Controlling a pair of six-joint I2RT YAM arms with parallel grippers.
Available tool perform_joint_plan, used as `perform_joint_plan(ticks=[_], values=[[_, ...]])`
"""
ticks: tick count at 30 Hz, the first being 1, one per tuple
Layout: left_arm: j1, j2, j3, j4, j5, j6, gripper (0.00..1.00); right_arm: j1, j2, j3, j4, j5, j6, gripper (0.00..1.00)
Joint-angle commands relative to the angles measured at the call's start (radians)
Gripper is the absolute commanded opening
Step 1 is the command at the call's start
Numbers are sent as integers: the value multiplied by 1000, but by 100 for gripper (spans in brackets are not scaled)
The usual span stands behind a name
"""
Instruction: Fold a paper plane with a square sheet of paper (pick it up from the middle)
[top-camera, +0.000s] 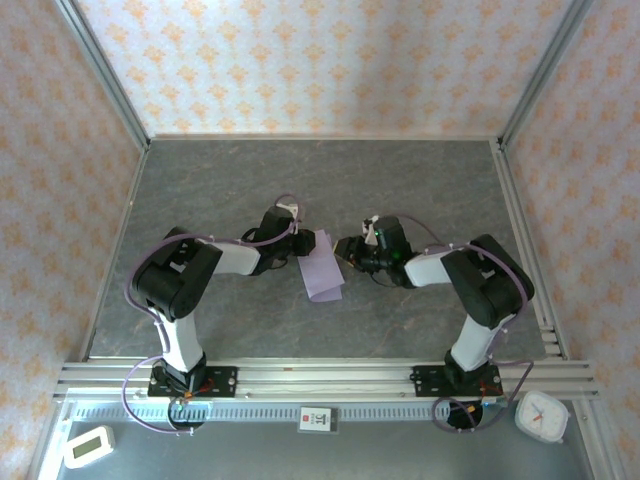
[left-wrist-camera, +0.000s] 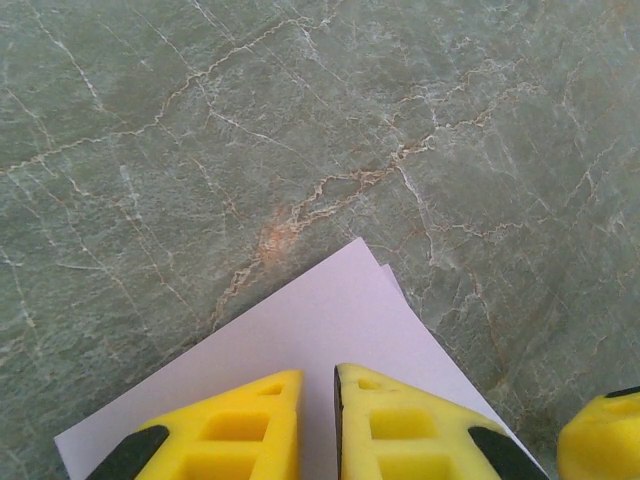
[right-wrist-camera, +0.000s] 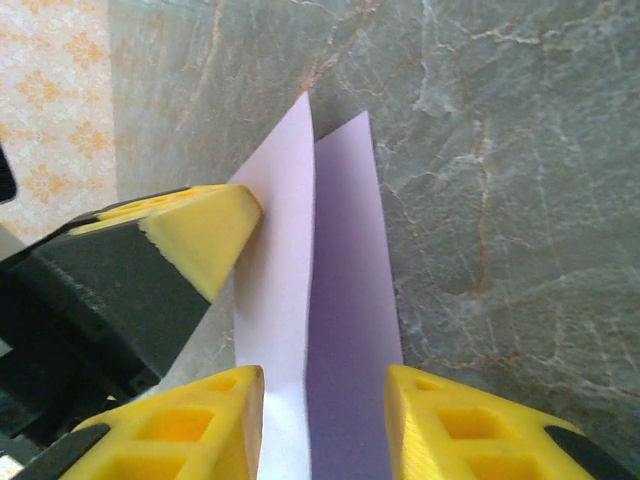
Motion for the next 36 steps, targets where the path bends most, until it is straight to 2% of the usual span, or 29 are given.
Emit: perform_joint_plan(ticks=[1, 7, 16, 27, 36], values=[[-8, -49, 8, -3, -11, 15, 18, 5, -33, -7, -8, 22, -11, 36], [-16, -68, 11, -9, -9, 12, 18, 8, -2, 0, 33, -19, 14, 38], [-32, -65, 40, -39, -14, 26, 18, 24, 32, 29, 40, -31, 15, 29], [-40, -56, 49, -48, -20, 35, 18, 32, 35, 40, 49, -35, 20, 35], [-43, -54, 44, -46, -24, 35, 18, 35, 11, 10, 95, -25, 49, 34]])
